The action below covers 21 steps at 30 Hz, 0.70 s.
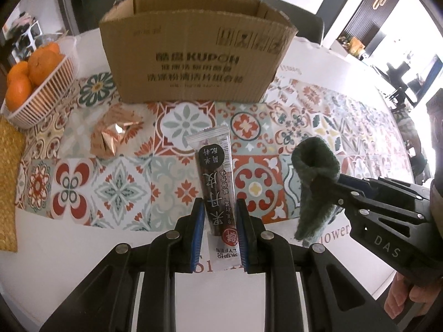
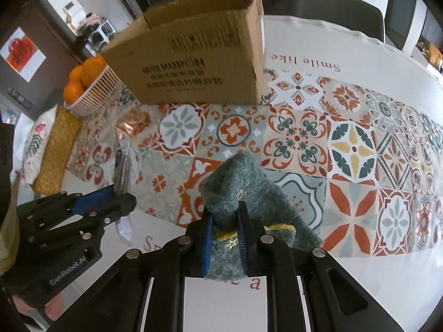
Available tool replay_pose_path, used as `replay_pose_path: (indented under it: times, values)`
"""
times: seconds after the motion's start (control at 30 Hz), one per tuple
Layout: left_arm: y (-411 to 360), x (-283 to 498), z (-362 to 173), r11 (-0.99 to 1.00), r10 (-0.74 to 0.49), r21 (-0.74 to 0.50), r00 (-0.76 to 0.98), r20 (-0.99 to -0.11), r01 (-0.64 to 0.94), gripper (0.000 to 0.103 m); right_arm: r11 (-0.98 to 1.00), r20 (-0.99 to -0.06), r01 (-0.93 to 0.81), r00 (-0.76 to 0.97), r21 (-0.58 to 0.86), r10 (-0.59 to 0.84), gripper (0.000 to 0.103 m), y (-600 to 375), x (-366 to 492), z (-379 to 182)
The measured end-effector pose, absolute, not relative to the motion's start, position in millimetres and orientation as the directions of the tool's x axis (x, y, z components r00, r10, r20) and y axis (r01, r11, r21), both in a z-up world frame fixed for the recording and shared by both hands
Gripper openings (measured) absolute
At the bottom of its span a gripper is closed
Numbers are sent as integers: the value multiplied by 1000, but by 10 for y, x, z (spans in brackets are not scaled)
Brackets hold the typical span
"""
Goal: Organize soft objects
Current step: 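Lift the sock with the right gripper over the box while the left carries the snack stick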
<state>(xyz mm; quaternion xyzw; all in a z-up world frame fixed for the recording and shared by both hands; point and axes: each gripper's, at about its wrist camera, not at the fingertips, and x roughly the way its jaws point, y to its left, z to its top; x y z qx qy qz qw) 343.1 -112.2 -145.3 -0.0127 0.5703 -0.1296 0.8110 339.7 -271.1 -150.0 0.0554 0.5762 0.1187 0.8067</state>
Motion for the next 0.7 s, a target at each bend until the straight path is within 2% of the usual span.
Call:
replay_pose_path:
  times: [0.7]
  values:
    - [-814, 3575, -637, 941, -297, -167, 481, -825, 294, 22, 949, -796, -107, 521, 297, 308, 17, -2398, 3402, -657]
